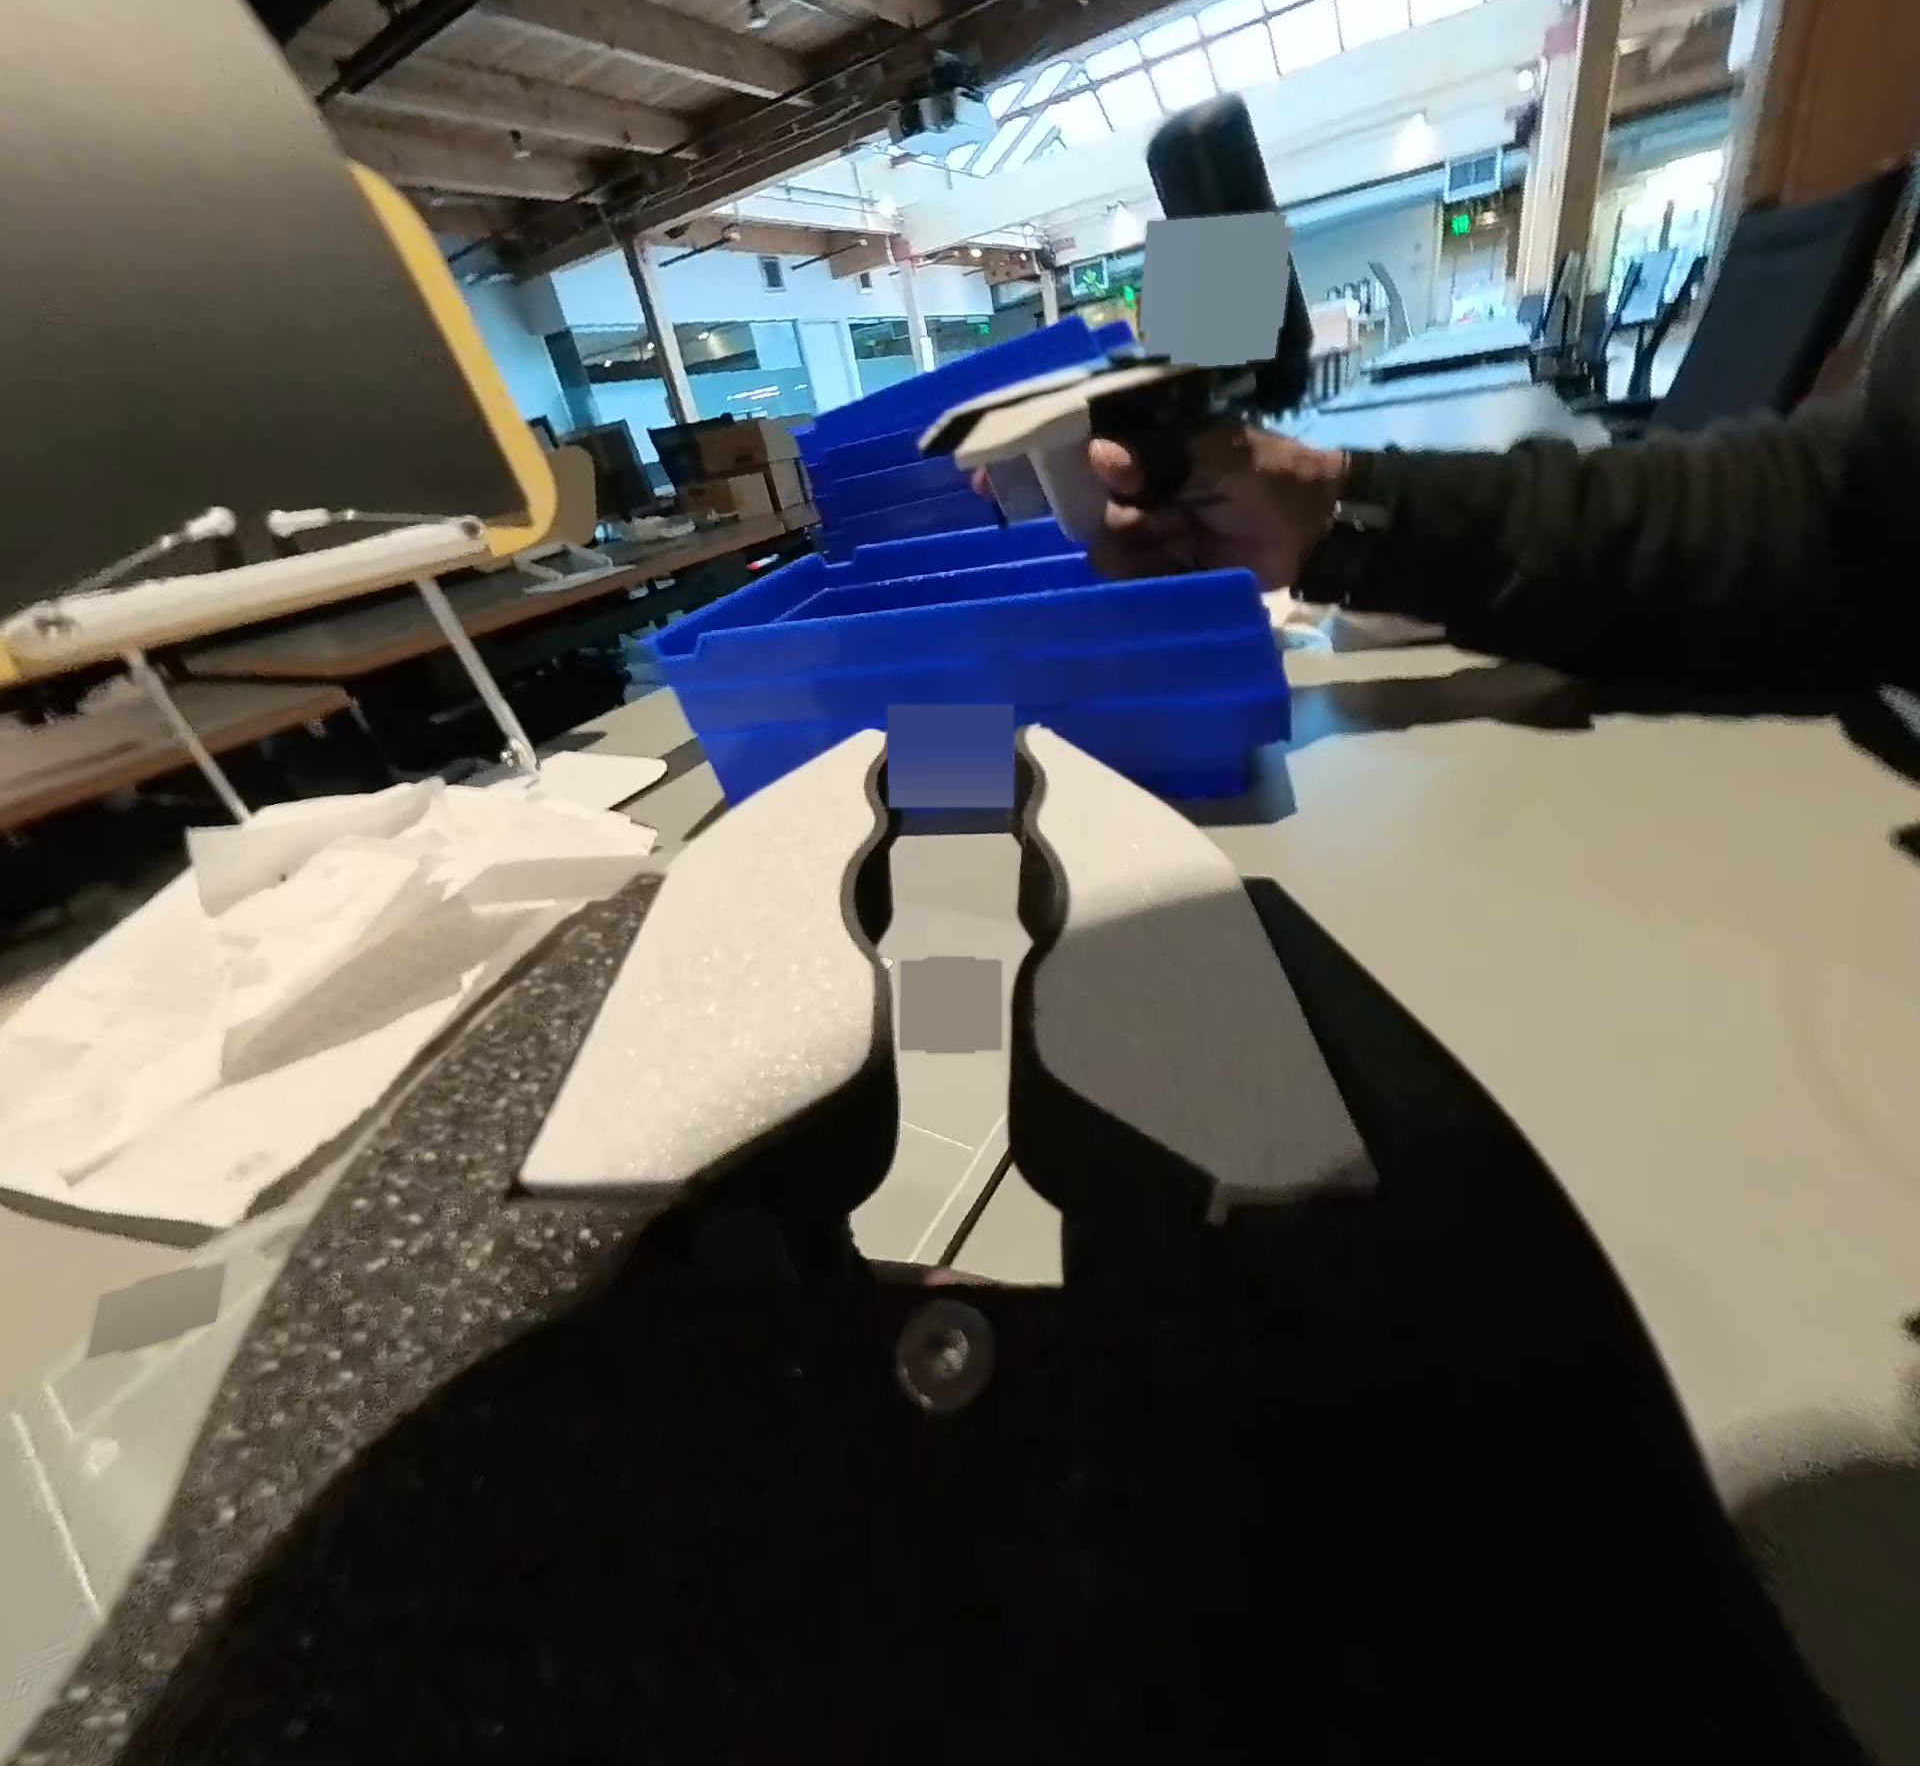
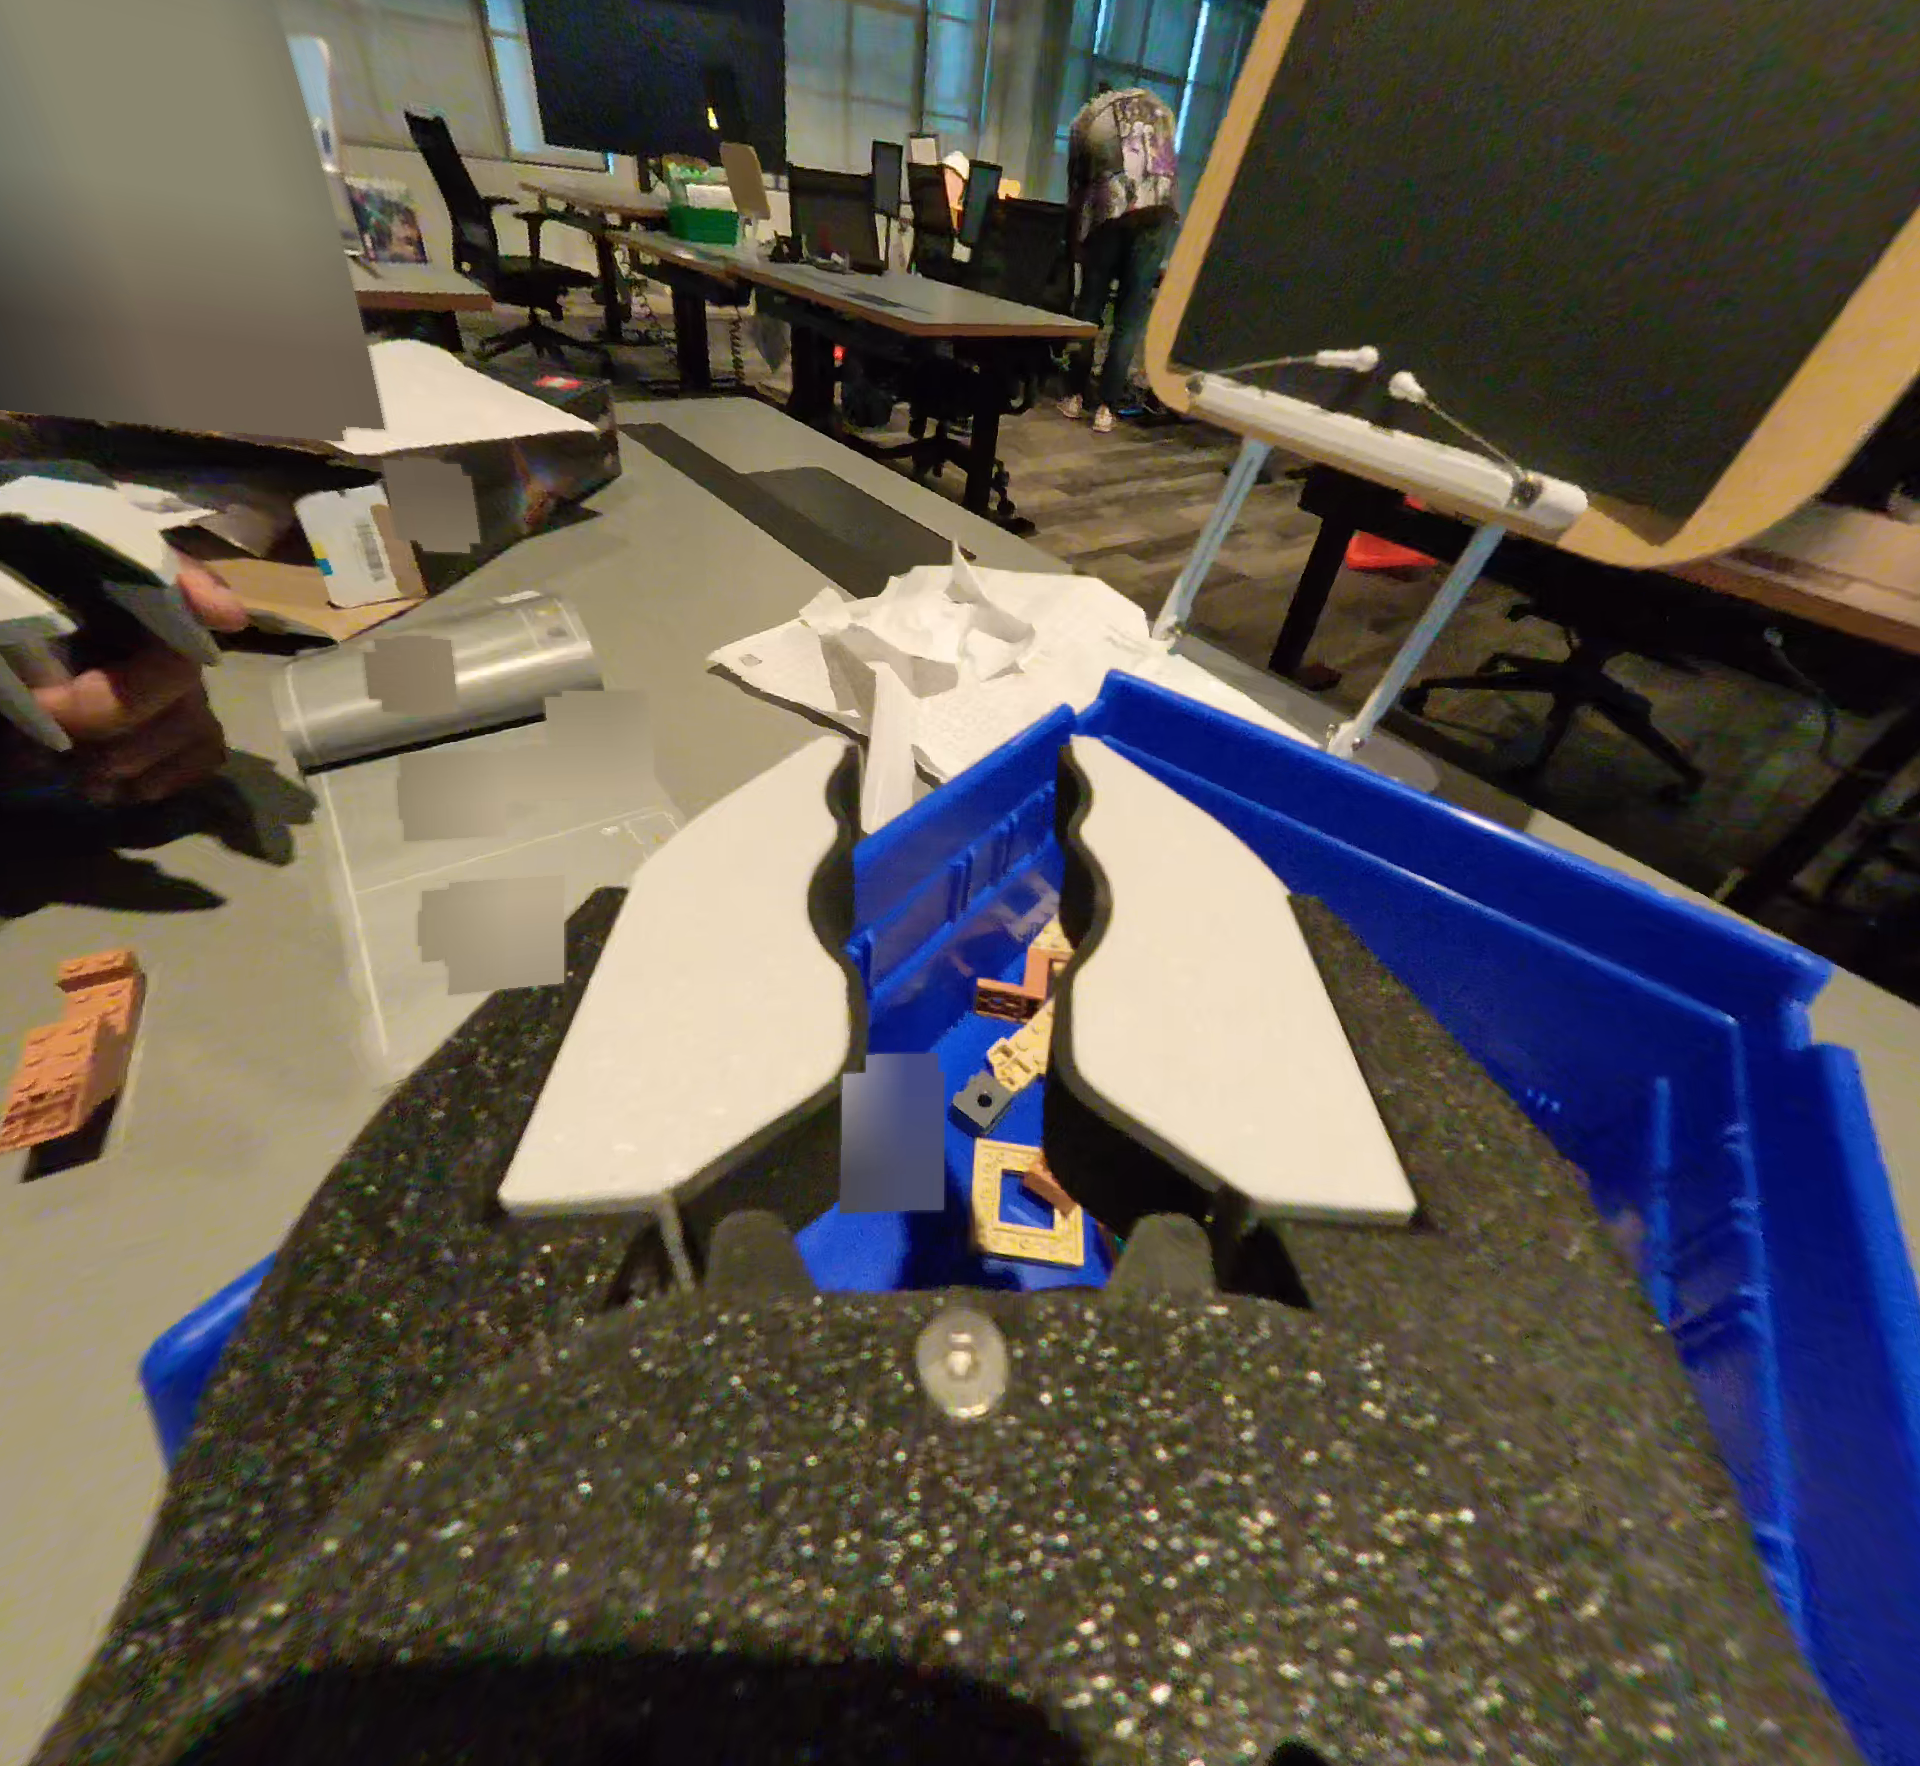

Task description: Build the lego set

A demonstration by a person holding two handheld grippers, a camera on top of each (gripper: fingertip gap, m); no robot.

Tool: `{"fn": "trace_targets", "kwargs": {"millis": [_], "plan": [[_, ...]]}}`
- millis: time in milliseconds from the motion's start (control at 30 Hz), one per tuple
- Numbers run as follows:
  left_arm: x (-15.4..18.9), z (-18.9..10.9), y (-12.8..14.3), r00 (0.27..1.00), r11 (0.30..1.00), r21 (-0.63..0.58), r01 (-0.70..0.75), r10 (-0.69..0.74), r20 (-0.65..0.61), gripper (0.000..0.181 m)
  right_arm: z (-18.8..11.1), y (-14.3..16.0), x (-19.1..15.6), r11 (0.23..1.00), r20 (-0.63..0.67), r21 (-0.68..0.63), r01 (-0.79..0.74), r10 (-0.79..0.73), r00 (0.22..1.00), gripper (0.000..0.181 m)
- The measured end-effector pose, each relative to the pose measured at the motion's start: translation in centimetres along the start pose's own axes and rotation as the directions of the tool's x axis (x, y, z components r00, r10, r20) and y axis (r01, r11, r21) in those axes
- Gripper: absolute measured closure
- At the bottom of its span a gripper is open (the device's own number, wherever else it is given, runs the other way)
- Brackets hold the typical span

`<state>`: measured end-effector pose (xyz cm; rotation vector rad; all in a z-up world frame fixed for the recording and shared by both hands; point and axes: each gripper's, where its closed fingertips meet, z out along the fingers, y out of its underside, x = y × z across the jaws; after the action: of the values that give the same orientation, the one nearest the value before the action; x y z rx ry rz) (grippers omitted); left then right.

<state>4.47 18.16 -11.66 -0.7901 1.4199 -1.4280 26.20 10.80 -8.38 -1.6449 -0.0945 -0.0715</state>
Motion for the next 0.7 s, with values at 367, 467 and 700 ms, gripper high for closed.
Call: {"fn": "trace_targets", "kwargs": {"millis": [367, 467, 700], "plan": [[-0.7, -0.1, 0.2, 0.999, 0.999, 0.0, 0.038, -0.038, 0.023, 0.162, 0.4, 1.9, 2.1, 0.99, -0.055, -0.128, 0.061, -0.068, 0.996, 0.149], [-0.6, 0.0, 0.2, 0.999, 0.999, -0.001, 0.038, -0.038, 0.023, 0.162, 0.2, 3.3, 4.5, 0.916, -0.065, -0.392, 0.086, -0.121, 0.99, 0.15], [-0.3, 0.2, 0.3, 1.0, 1.0, -0.004, 0.011, -0.011, 0.015, 0.162, 0.0, 7.2, 7.1, 0.554, 0.185, -0.797, 0.24, -0.155, 0.97, 0.157]]}}
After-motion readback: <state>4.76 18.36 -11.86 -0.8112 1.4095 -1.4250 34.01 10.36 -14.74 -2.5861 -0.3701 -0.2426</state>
